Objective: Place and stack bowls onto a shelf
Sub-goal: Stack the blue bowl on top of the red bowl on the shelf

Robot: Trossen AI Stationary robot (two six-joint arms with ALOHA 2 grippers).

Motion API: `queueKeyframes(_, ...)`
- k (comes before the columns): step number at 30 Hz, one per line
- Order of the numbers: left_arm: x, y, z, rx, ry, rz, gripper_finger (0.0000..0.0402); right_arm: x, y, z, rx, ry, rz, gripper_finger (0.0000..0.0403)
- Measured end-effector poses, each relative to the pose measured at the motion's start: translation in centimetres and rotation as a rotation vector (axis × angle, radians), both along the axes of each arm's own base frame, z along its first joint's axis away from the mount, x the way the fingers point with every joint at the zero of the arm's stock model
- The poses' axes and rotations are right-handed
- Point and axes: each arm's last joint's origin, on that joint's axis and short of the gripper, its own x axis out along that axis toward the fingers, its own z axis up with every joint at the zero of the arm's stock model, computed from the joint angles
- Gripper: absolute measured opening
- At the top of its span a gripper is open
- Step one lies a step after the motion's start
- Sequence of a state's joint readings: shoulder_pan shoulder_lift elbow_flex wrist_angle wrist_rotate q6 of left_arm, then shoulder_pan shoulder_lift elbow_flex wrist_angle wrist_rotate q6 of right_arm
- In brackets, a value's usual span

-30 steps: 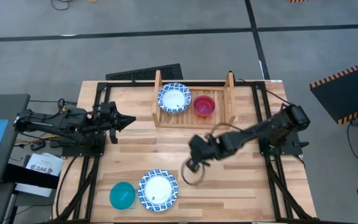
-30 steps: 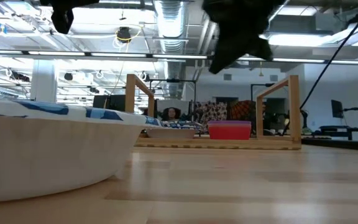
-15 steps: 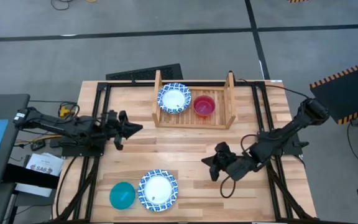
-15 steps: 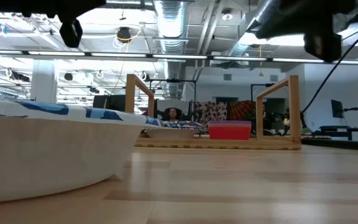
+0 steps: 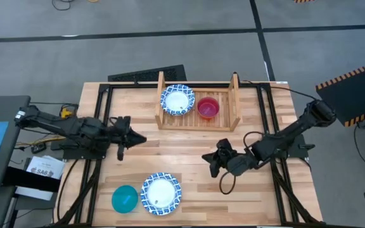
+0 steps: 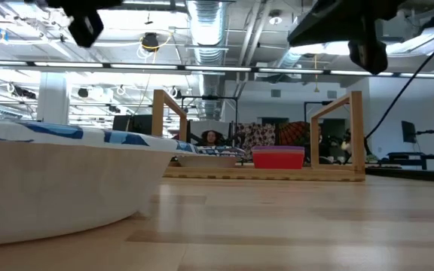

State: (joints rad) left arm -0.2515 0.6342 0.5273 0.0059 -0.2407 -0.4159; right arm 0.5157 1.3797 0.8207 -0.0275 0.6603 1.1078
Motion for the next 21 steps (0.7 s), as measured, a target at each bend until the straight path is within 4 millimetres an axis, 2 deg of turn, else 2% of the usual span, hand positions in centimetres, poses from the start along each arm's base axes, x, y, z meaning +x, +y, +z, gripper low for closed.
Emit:
queueKeyframes(6, 0.5, -2.9, 3.8, 0.06, 0.327, -0.287, 0.0097, 0.5, -0.9, 0.1, 0.01, -0.009, -0.025, 0.0047)
queueKeyframes(10, 0.9, -6.2, 4.2, 0.118, 0.527, -0.476, 0.0143, 0.8, -1.5, 0.1, 0.011, -0.01, -0.049, 0.0047)
queueKeyframes(13, 0.7, -8.8, 2.6, 0.186, 0.683, -0.572, 0.0166, 1.0, -1.9, 0.1, 0.01, -0.01, -0.066, 0.0048)
queueKeyframes(16, 0.1, -11.1, 0.1, 0.228, 0.829, -0.616, 0.0175, 1.1, -2.2, 0.1, 0.01, -0.01, -0.078, 0.0048)
queueKeyframes(21, -0.9, -13.2, -4.6, 0.296, 0.956, -0.597, 0.0176, 1.1, -2.4, 0.1, 0.01, -0.009, -0.084, 0.0048)
